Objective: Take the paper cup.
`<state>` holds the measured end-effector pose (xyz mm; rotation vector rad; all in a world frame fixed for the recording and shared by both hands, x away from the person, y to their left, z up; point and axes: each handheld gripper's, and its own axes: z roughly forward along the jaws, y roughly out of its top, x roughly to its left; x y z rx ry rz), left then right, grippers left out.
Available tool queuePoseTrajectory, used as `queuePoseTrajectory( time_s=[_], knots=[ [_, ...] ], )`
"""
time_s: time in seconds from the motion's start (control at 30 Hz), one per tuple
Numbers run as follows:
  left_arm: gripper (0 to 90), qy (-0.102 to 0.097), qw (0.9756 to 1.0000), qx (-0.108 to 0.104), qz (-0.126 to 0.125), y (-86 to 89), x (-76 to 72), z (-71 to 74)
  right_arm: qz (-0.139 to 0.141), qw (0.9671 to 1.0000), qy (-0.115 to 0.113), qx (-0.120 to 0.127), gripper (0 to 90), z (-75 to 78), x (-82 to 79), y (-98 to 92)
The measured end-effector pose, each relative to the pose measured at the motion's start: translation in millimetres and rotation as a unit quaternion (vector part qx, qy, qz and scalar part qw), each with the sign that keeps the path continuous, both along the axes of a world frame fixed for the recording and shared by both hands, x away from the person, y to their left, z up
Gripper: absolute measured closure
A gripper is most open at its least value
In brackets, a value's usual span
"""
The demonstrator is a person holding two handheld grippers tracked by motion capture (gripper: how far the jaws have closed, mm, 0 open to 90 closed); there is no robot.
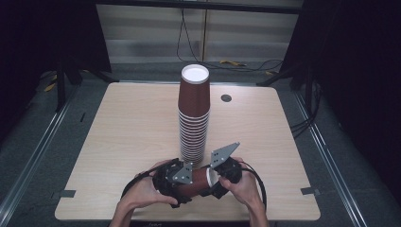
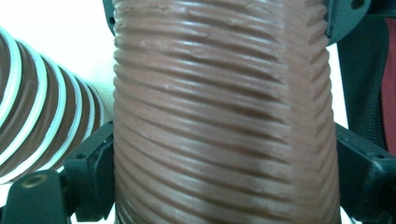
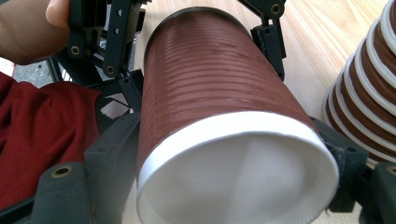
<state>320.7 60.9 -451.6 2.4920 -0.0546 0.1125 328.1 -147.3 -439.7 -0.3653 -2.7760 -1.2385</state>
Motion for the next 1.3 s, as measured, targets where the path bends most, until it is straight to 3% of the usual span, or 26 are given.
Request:
queuePoseTrajectory(
  time_s=[0.2,0.23,0.33,0.4,0.47,0.93,1.3],
  knots=[
    [11.0,0.003,0.9998,-0.017,-0.006,3.2,0.4,1.0,0.000,1.0000,0.009,0.001,21.6,0.3,0.3,-2.0],
    [11.0,0.008,0.9996,-0.025,-0.007,4.5,0.2,1.0,0.000,1.0000,0.010,0.001,21.6,0.2,0.4,-2.3],
    [11.0,-0.004,0.9992,-0.039,-0.010,7.3,-0.4,2.7,0.000,0.9999,0.013,0.003,21.8,0.7,0.2,-3.7],
    [11.0,0.004,0.9988,-0.047,-0.012,9.2,1.0,3.9,0.002,0.9999,0.011,0.007,21.8,1.1,0.1,-4.0],
    [11.5,0.022,0.9976,-0.066,-0.003,11.6,3.5,4.9,0.002,0.9999,0.008,0.007,21.8,1.3,-0.3,-4.4],
    [12.1,0.018,0.9917,-0.127,-0.005,21.6,3.7,7.1,0.001,0.9997,0.003,0.026,21.9,0.9,-1.0,-8.4],
    [12.2,0.018,0.9882,-0.152,-0.008,26.2,4.0,8.0,0.002,0.9994,0.004,0.035,21.9,0.3,-1.5,-10.0]
  ],
)
